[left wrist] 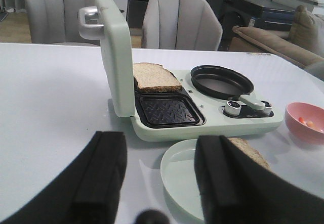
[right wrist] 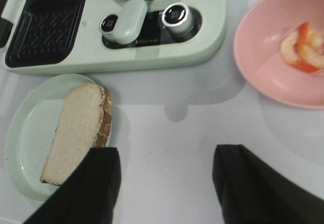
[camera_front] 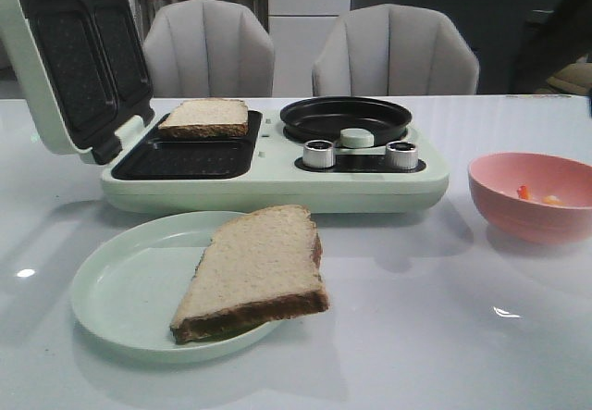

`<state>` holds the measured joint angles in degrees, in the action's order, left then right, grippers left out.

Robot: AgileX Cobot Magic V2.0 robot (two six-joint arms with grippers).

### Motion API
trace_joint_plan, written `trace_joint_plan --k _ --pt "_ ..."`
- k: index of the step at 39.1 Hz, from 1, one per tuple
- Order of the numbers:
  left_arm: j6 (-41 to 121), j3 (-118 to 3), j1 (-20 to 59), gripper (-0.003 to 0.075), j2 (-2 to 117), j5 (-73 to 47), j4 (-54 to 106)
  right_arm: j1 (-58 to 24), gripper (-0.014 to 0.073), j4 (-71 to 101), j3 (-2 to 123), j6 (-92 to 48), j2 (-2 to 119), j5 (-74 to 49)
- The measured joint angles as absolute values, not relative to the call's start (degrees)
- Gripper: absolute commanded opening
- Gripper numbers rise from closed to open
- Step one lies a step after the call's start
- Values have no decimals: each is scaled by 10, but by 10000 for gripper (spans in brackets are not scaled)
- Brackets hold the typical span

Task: Make breakfast with bread and shrimp
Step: 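Grasp the remaining bread slice on the plate with the right gripper and lift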

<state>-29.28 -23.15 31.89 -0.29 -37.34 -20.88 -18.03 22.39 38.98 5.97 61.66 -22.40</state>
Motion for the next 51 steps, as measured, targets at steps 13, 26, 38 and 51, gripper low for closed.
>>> trace_joint_plan --k 13,26,38,51 --pt "-293 -231 319 385 -3 -373 -209 -245 506 287 488 60 848 -206" --pt "-293 -231 319 385 -3 -373 -209 -267 506 347 596 38 992 -228" --pt "-293 -231 319 385 -3 -373 -209 -267 506 446 640 -41 1055 -237" --pt "-293 -231 319 385 -3 -372 -209 -267 355 534 673 -118 1103 -270"
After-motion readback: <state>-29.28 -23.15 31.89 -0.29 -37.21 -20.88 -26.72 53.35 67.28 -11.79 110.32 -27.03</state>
